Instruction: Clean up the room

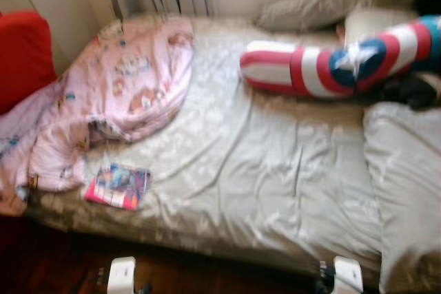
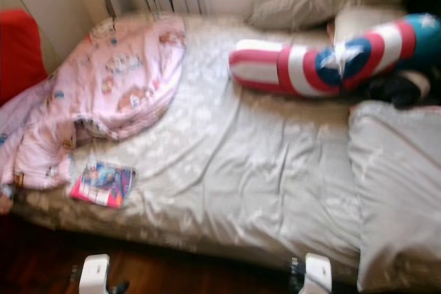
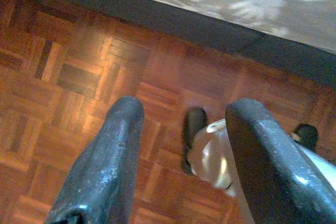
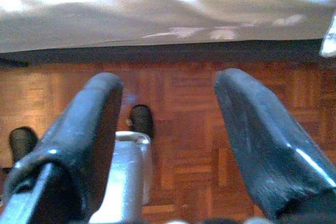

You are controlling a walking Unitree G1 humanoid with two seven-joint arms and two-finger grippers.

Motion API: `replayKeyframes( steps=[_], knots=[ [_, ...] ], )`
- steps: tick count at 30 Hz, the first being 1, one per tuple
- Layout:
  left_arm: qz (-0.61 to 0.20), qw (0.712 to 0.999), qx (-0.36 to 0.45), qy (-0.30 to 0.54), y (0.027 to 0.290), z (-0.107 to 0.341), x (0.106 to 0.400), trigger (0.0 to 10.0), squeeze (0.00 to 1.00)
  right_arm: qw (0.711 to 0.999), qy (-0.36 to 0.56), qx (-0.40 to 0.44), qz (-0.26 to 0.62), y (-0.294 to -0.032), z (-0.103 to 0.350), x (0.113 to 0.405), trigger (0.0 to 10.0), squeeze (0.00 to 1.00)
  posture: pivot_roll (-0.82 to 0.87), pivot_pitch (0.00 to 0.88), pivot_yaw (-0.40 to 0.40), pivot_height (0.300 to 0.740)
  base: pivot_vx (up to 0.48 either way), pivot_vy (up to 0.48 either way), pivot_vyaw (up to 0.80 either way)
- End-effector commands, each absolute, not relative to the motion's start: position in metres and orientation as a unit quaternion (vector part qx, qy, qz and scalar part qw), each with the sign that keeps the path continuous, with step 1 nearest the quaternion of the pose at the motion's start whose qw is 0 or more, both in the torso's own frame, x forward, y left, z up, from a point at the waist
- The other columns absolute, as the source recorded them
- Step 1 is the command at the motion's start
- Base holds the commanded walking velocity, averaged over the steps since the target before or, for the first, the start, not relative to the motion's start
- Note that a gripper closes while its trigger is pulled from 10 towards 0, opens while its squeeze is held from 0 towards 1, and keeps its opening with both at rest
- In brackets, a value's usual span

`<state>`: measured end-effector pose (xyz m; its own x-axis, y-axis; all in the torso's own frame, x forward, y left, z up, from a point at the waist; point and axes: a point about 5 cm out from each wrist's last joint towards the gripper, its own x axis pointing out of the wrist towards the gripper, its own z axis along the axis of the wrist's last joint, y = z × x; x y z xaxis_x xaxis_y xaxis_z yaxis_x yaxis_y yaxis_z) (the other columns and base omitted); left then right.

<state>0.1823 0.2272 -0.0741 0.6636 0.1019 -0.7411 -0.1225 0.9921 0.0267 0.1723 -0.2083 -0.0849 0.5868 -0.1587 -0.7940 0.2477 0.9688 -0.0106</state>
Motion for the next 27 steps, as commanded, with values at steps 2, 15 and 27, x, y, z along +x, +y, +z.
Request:
replayKeyframes(
  steps=[2,15,27],
  knots=[
    [0.071,0.903,-0.008,0.425,0.237,-0.078,0.169,10.0,0.0,0.887,0.444,0.061,-0.11,-0.201,-0.087,0.17,10.0,0.0,0.04,0.099,0.02,0.74,0.0,0.48,0.0],
    [0.066,0.902,-0.013,0.428,0.231,-0.083,0.161,10.0,0.0,0.889,0.441,0.065,-0.111,-0.201,-0.087,0.171,10.0,0.0,0.04,0.119,0.017,0.74,0.0,0.48,0.0],
    [0.041,0.904,-0.019,0.426,0.186,-0.089,0.164,10.0,0.0,0.889,0.44,0.064,-0.108,-0.201,-0.086,0.172,10.0,0.0,0.04,0.131,0.015,0.74,0.0,0.48,0.0]
  ],
)
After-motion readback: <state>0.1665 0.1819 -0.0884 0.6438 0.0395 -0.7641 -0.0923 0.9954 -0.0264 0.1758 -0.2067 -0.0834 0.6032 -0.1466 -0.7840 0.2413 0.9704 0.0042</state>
